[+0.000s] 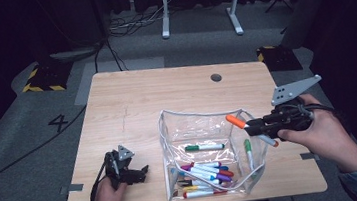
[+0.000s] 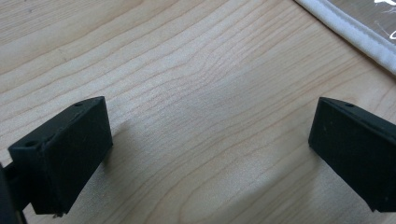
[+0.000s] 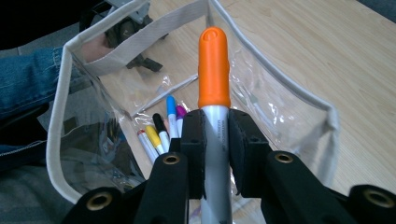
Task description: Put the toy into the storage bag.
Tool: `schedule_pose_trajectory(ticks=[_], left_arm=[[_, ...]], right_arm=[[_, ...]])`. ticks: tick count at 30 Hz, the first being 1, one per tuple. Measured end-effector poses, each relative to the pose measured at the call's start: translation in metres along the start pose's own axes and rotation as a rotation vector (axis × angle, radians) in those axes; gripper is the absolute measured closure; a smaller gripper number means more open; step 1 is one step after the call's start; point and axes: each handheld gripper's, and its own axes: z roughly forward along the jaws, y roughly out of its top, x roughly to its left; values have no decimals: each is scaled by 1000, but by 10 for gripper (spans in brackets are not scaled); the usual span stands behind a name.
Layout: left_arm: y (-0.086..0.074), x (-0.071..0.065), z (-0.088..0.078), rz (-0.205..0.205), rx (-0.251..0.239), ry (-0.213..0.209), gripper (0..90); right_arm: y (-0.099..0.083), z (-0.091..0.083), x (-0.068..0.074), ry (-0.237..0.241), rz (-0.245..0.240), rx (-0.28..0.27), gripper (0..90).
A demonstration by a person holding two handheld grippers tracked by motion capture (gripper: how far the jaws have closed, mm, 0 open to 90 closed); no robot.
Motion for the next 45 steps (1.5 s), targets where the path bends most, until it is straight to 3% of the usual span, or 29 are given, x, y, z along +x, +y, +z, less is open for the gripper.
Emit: schedule_pose_trajectory(ticks=[14, 22, 33, 45], left_arm=[[0, 0, 0, 0, 0, 0, 0], [0, 0, 0, 6, 1, -2, 0], [0, 0, 0, 9, 1, -2, 0], [0, 0, 0, 6, 0, -3, 0]], right_arm=[[34, 52, 25, 78, -112, 106, 771], [47, 82, 32, 122, -145, 150, 772], [49, 125, 31, 156, -163, 234, 771], [32, 162, 32, 183, -168, 349, 771]])
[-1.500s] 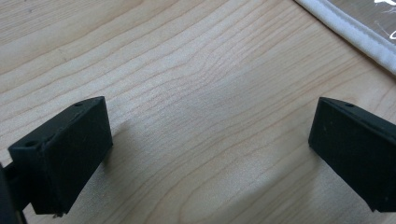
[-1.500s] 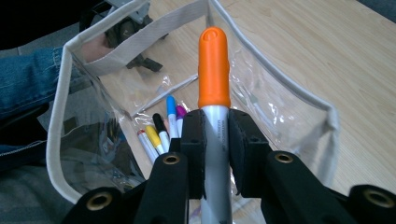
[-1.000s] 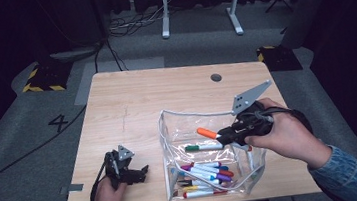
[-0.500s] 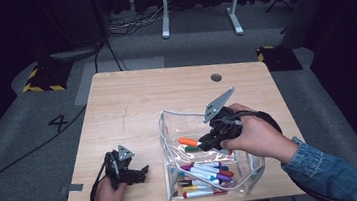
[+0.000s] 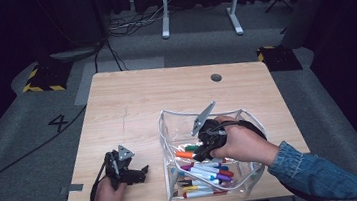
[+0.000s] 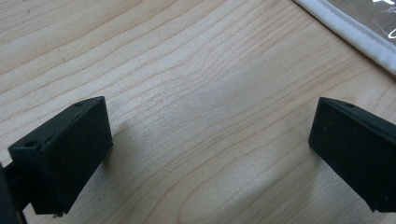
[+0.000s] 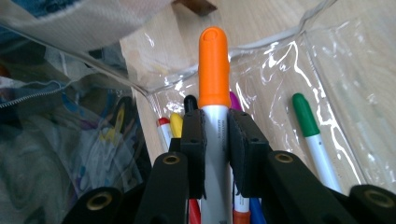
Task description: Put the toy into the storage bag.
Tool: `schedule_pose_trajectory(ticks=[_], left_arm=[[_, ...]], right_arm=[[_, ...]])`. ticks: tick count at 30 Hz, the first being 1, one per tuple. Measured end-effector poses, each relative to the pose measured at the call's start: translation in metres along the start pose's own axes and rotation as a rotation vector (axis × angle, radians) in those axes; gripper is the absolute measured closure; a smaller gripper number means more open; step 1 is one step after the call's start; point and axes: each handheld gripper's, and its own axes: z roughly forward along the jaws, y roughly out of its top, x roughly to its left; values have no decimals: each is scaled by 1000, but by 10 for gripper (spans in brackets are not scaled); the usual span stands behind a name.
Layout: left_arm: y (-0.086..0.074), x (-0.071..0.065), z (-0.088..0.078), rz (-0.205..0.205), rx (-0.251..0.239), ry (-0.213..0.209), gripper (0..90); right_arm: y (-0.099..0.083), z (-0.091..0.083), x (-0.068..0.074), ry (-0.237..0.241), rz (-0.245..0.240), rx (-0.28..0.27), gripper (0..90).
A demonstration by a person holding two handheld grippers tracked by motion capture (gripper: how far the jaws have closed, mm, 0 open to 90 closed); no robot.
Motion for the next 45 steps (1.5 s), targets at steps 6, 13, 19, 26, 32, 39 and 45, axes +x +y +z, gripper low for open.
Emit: schedule_pose_trajectory(ticks=[6, 13, 19, 26, 32, 39, 45], left_arm=[[0, 0, 0, 1, 0, 0, 0], [0, 0, 0, 1, 1, 0, 0], [0, 0, 0, 0, 1, 0, 0], [0, 0, 0, 2, 1, -1, 0], [0, 0, 0, 1, 1, -1, 0], [0, 0, 0, -1, 1, -1, 0], [0, 0, 0, 3, 1, 0, 0]], right_arm=[[-6, 14, -2, 7, 2, 70, 771], [-12, 28, -2, 25, -2, 133, 771], [-13, 34, -1, 67, -8, 153, 764], [-10, 16, -5, -10, -32, 17, 551], [-18, -30, -6, -96, 5, -111, 517], [-57, -87, -5, -199, 94, -197, 516], [-107, -129, -11, -283, 199, -253, 520]])
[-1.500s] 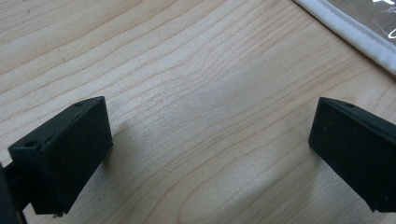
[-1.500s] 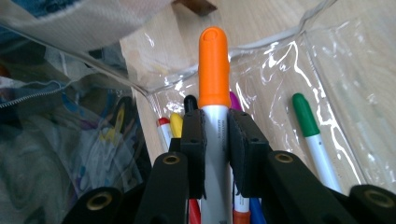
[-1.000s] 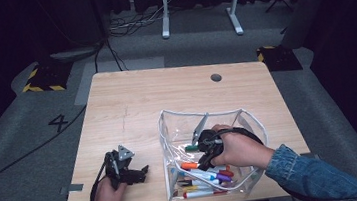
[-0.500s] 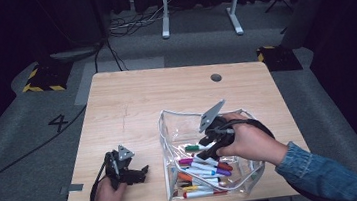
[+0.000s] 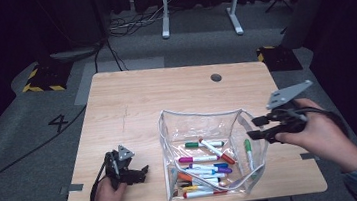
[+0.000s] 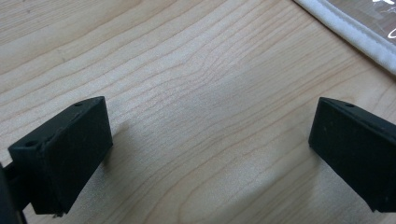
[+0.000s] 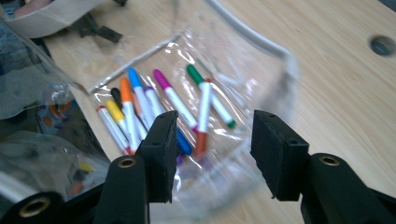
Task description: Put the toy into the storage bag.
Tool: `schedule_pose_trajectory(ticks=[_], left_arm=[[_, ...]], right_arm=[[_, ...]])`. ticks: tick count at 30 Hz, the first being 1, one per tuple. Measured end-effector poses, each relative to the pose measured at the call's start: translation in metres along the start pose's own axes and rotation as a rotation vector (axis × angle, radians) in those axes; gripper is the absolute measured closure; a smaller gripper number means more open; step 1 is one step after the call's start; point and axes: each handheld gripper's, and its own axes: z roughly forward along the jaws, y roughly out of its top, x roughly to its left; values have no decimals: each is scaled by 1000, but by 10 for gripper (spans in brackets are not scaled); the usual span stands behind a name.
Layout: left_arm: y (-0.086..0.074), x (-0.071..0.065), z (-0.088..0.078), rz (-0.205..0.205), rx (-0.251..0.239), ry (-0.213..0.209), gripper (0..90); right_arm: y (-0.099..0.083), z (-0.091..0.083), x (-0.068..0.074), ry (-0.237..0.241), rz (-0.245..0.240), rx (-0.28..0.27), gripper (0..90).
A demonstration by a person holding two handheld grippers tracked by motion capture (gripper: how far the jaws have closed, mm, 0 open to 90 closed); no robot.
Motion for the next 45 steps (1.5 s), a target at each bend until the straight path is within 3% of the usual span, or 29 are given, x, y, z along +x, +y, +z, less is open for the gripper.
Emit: schedule_pose_trajectory(ticks=[5, 9, 14, 21, 27, 30, 36, 40, 45], left_arm=[[0, 0, 0, 0, 0, 0, 0], [0, 0, 0, 0, 0, 0, 0], [0, 0, 0, 1, 0, 0, 0], [0, 0, 0, 1, 0, 0, 0], [0, 0, 0, 1, 0, 0, 0], [0, 0, 0, 0, 0, 0, 0], [0, 0, 0, 0, -1, 0, 0], [0, 0, 0, 1, 0, 0, 0], [0, 0, 0, 1, 0, 0, 0]], right_arm=[[-34, -28, -23, -59, 93, -27, 531], [-57, -28, -37, -87, 146, -21, 525], [-76, -2, -44, -86, 182, -20, 480], [-96, 49, -49, -40, 207, 19, 466], [-119, 96, -60, -6, 257, 67, 457], [-125, 111, -63, -4, 261, 73, 447], [-133, 136, -58, 25, 250, 81, 418], [-138, 145, -55, -8, 224, 87, 424], [-138, 141, -53, -79, 193, 139, 605]])
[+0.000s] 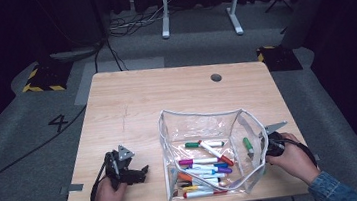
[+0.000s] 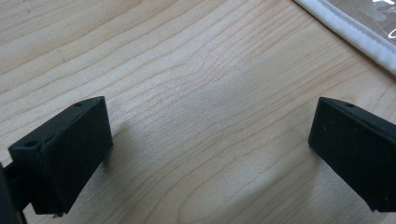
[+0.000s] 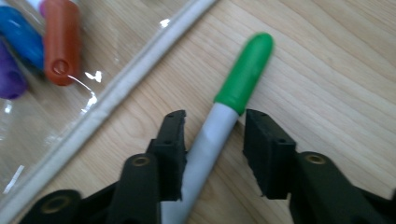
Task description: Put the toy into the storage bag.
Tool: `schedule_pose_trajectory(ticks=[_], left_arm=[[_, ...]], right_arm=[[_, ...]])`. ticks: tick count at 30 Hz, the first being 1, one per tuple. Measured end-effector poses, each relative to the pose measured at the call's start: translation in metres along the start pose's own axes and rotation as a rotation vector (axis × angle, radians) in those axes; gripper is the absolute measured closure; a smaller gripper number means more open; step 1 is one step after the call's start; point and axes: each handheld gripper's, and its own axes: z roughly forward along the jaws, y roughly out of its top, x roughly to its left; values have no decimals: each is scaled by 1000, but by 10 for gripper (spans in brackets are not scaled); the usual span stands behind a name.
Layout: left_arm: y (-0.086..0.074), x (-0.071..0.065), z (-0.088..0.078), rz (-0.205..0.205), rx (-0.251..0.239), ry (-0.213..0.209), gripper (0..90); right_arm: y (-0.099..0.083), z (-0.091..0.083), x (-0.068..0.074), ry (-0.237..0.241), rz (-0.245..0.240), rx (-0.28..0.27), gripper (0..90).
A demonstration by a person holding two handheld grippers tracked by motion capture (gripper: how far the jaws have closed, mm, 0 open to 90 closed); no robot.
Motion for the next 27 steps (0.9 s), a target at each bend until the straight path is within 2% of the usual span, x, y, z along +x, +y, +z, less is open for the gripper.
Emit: schedule_pose_trajectory(ticks=[1, 3, 7, 10, 15, 20, 27], left_arm=[[0, 0, 0, 0, 0, 0, 0], [0, 0, 0, 1, 0, 0, 0], [0, 0, 0, 0, 0, 0, 0], [0, 0, 0, -1, 0, 0, 0], [0, 0, 0, 0, 0, 0, 0], [0, 0, 0, -4, -1, 0, 0], [0, 0, 0, -4, -1, 1, 0]], right_arm=[[-1, -1, -2, -14, -10, -1, 647], [-2, -3, -5, -19, 9, 12, 755], [-4, -6, -11, -9, 36, 30, 769], [-4, -15, -13, 11, 51, 3, 769], [1, -49, -14, 52, 76, -68, 769], [8, -85, -9, 70, 57, -97, 770], [24, -132, 6, 84, 23, -142, 770]])
